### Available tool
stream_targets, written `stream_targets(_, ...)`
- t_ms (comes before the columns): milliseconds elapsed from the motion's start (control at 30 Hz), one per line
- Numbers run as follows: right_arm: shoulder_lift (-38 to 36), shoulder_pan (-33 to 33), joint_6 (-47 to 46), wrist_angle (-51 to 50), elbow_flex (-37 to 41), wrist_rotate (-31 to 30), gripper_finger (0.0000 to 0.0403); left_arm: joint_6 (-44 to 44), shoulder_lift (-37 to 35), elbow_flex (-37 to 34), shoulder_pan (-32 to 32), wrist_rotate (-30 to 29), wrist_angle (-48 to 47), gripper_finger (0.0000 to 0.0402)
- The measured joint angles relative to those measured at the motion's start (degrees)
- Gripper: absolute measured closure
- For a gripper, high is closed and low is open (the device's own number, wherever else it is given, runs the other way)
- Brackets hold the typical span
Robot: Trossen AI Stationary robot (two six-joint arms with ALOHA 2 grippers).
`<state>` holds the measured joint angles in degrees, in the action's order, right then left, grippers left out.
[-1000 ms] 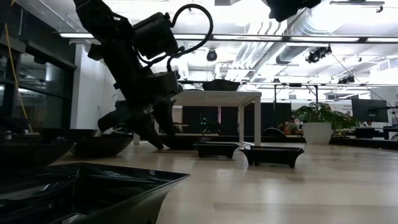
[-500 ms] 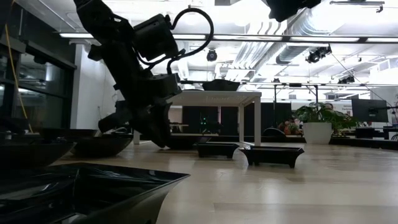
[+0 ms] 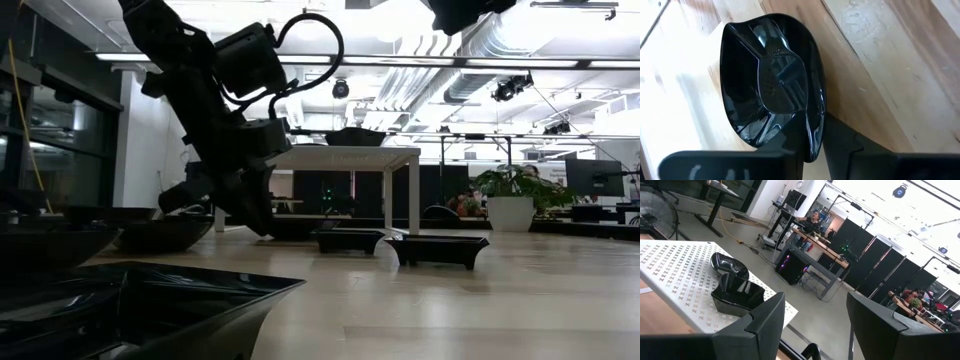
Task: Pick & Place Mini shaped plates
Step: Stack the black leaf-shaped plate on top of the black leaf-shaped plate on the shelf
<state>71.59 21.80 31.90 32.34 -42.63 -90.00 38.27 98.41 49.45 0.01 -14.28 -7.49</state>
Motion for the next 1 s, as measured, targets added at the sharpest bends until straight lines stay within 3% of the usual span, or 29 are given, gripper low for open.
stream_targets(600,0.0,0.0,0.0,0.0,0.0,0.0,0.0194,-1.0,0.0,0.0,0.0,-0.6,-0.9,0.0398)
stream_targets(1000,0.0,0.0,0.0,0.0,0.0,0.0,0.0194,-1.3,-0.1,0.0,0.0,-1.5,-1.5,0.0401)
